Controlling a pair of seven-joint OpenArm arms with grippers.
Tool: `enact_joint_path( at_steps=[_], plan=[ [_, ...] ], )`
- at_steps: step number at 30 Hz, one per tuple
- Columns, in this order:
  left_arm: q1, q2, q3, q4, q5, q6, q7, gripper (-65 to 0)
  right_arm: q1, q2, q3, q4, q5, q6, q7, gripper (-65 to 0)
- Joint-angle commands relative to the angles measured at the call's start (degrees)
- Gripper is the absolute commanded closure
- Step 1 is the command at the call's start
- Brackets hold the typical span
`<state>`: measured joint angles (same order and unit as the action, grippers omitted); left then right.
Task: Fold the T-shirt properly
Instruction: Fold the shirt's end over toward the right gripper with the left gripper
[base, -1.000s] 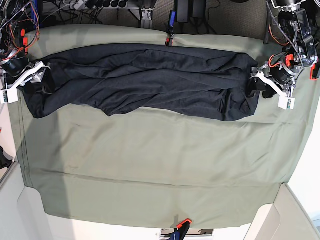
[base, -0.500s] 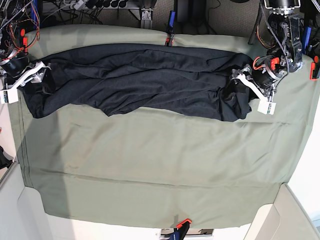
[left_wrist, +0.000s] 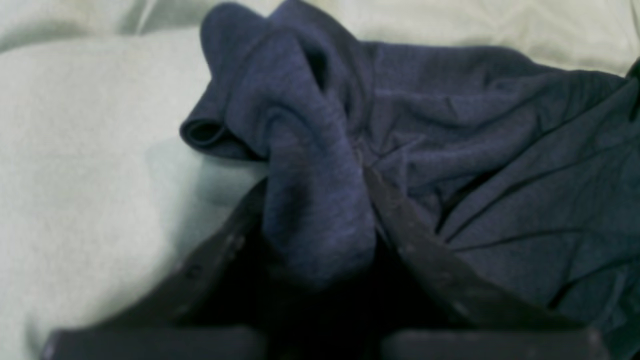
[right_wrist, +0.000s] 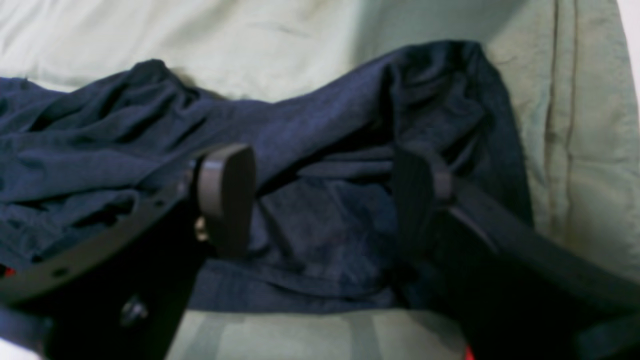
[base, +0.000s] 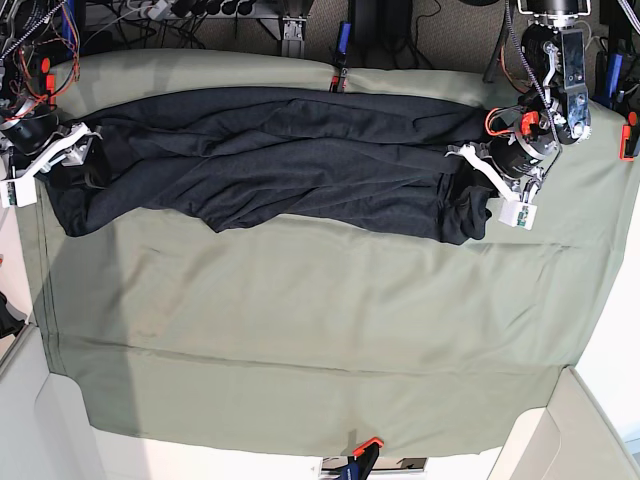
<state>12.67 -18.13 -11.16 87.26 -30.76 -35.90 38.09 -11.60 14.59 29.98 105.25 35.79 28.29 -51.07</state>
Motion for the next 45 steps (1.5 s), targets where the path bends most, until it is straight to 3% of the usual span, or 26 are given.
enact_joint_path(
  at_steps=[1, 5, 9, 14, 17, 20, 26, 41, 42, 45],
  plan=[
    [0.52, 0.15, 0.61, 0.39, 0.50, -2.58, 4.07, 0.0, 0.33, 0.81, 0.28, 0.79, 0.85, 0.22, 1.55, -42.4],
    [0.52, 0.17, -1.77, 4.66, 1.55, -2.49, 6.43, 0.0, 0.28, 0.83, 0.28, 0.79, 0.61, 0.22, 1.53, -42.4],
    [1.84, 0.17, -1.46, 14.56, -4.39, -4.10, 13.20, 0.0, 0.31, 0.81, 0.28, 0.79, 0.68, 0.22, 1.99, -42.4],
    [5.49, 0.22, 3.37, 26.43, -4.44, -3.82, 12.87, 0.0, 0.28, 0.81, 0.28, 0.79, 0.61, 0.22, 1.73, -42.4],
    [5.42, 1.51, 7.74, 28.39, -1.16, -2.67, 12.35, 0.0, 0.26, 0.81, 0.28, 0.79, 0.63, 0.22, 1.29, -42.4],
    [4.81, 4.39, 12.13, 28.37, 3.15, -2.58, 10.05, 0.0, 0.28, 0.81, 0.28, 0.79, 0.66, 0.22, 1.31, -42.4],
    [0.70, 11.78, 18.21, 25.07, 11.61, 1.01, 9.22, 0.0, 0.26, 0.83, 0.28, 0.79, 0.63, 0.22, 1.22, -42.4],
    [-8.79, 27.10, 22.56, 6.73, 13.73, 2.32, 9.38, 0.0, 0.28, 0.85, 0.28, 0.79, 0.42, 0.22, 1.09, -42.4],
    [-9.20, 27.13, 22.56, 6.27, 13.73, 2.29, 9.38, 0.0, 0.28, 0.85, 0.28, 0.79, -0.15, -0.02, 1.14, -42.4],
    [-9.81, 27.13, 22.64, 4.72, 13.66, 2.27, 9.49, 0.0, 0.31, 0.98, 0.59, 0.79, -3.65, -5.05, 2.38, -42.4]
  ],
)
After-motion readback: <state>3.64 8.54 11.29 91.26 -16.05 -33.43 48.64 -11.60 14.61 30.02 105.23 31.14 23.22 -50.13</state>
